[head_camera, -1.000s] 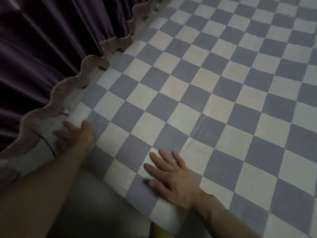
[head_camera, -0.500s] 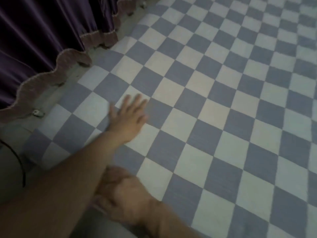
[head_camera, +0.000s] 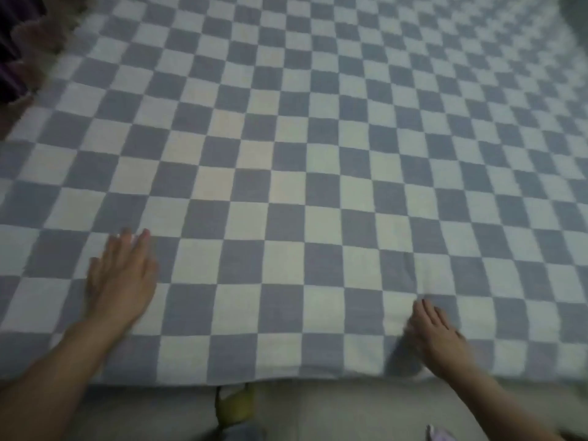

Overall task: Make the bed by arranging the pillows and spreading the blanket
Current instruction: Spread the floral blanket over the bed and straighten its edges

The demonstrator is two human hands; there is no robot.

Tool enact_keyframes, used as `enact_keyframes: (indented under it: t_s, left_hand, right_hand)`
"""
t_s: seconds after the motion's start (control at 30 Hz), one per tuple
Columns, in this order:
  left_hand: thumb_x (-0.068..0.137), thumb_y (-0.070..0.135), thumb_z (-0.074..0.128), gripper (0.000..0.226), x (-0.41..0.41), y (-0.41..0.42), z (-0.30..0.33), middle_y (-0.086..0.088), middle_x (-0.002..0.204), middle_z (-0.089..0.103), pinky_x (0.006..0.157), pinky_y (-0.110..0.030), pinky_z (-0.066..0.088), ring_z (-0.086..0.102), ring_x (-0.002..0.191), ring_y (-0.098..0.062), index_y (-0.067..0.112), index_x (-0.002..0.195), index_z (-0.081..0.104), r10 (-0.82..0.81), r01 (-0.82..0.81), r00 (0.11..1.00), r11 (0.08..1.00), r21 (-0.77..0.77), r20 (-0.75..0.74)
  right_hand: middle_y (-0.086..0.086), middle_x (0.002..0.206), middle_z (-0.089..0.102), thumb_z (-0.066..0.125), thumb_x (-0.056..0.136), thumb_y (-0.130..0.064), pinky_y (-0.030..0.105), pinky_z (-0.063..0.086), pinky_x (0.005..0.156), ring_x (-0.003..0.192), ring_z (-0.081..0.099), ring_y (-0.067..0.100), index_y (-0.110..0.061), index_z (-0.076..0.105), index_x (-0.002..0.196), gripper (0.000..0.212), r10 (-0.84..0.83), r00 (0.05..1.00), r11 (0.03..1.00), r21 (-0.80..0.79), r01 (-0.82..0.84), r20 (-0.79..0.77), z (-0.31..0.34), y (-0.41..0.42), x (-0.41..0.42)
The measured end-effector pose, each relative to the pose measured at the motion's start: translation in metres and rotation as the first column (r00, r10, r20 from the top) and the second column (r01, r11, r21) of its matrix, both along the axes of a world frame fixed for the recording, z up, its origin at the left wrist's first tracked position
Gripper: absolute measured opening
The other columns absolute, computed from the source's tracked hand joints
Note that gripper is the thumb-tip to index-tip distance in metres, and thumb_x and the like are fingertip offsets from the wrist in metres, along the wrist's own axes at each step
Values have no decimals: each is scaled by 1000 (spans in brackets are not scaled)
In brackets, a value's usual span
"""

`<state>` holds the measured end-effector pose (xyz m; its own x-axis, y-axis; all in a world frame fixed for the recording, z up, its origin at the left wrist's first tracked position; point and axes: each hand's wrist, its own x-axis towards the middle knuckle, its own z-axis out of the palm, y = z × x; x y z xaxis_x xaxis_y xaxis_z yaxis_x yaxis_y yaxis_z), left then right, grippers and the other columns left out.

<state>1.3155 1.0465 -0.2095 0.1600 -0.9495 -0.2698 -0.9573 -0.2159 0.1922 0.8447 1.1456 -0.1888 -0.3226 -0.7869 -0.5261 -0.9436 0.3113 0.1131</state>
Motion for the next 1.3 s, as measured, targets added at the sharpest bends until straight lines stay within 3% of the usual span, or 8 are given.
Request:
enact_keyframes:
  t_s: [0.07,0.13,0.27,0.43,0.53,0.7,1.03,1.3]
  left_hand:
    - [100,26,29,48,-92,5,53,-6,157,14,116,-39,7,8,145,-23,18,147,23,-120,116,979,993,-35,-167]
    - [100,26,26,47,-163,6,75,-1,157,12,116,-36,6,6,146,-18,21,147,22,-283,286,928,958,-23,-244]
    - [98,39,14,52,-277,15,121,3,157,5,117,-35,4,2,146,-15,25,147,17,-571,590,781,808,-2,-254]
    - [91,45,4,59,-394,7,201,7,157,9,116,-29,5,5,145,-10,29,147,13,-695,689,690,716,-113,-201]
    - [101,33,21,47,-444,8,253,8,156,11,117,-30,7,7,145,-9,28,147,16,-728,706,659,686,-176,-189]
    - [101,31,26,47,-487,33,311,5,156,14,117,-29,8,9,145,-10,24,147,21,-704,669,683,710,-221,-196]
    - [102,31,25,48,-527,73,358,4,157,13,115,-25,8,11,144,-10,21,148,17,-604,575,765,797,-183,-224]
    - [101,33,25,49,-630,53,358,2,156,19,115,-27,13,17,143,-14,19,148,18,-681,675,643,720,-161,-350]
  right_hand:
    - [8,139,47,28,99,-39,32,41,94,122,49,24,-16,43,130,41,-100,986,994,61,92,136,15,9,-9]
    - [6,130,57,27,99,-42,30,42,93,117,54,23,-19,52,124,42,-186,954,982,19,187,234,46,33,-32]
    - [-2,148,38,26,92,-54,21,25,107,137,34,13,-17,38,141,62,-264,906,942,-115,317,329,109,88,-95]
    - [3,151,34,42,98,-27,27,21,112,139,30,16,-15,36,142,46,-380,783,718,-377,585,493,198,113,-201]
    - [2,150,33,38,99,-28,30,22,112,139,31,18,-15,33,143,46,-369,753,624,-455,635,546,246,118,-248]
    - [-1,148,39,35,99,-33,31,31,109,134,38,17,-18,37,142,46,-222,779,655,-503,564,586,277,131,-290]
    - [3,130,59,37,98,-4,23,35,85,124,51,18,-23,49,134,43,14,722,608,-579,543,692,320,113,-334]
    - [-10,127,49,29,96,6,26,36,105,124,47,8,-25,43,137,53,-54,672,492,-566,661,738,316,129,-377]
